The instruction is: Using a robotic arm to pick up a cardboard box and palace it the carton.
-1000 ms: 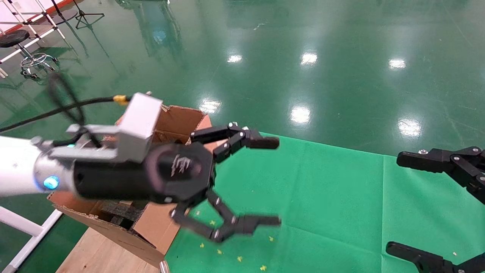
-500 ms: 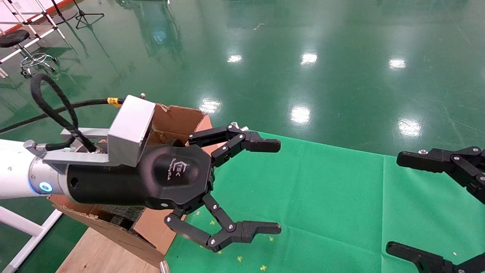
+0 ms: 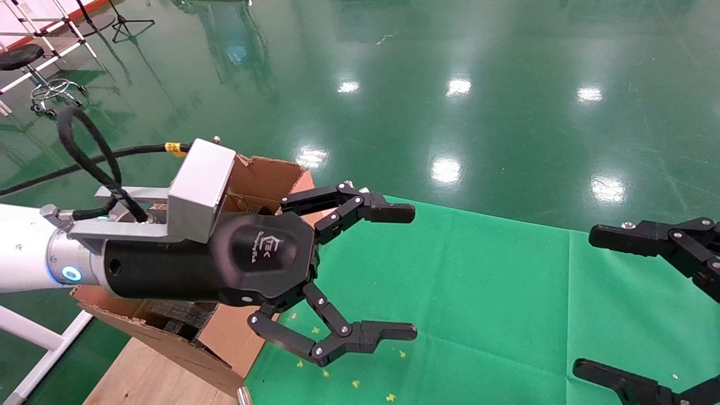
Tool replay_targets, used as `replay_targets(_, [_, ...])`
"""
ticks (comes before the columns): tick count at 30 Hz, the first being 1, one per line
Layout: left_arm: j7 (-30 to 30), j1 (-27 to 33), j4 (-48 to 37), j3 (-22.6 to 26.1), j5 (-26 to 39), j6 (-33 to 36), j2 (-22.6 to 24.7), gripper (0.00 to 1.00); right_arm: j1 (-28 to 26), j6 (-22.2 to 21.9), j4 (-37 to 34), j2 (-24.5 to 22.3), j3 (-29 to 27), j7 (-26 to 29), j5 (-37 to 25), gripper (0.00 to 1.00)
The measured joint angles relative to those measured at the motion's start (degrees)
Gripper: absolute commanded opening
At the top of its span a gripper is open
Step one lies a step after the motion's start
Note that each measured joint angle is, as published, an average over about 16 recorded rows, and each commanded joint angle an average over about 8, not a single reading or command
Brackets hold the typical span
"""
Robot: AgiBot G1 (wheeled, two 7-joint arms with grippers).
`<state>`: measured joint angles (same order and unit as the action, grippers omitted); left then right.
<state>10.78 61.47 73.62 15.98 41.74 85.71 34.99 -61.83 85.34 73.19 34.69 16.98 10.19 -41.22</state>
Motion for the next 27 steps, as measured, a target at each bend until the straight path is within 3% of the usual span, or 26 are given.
replay_targets(27, [0.1,0.3,-0.3,0.2,0.4,-0.1,0.1,1.00,0.0,0.0,0.0,0.0,0.0,0.0,0.0,1.00])
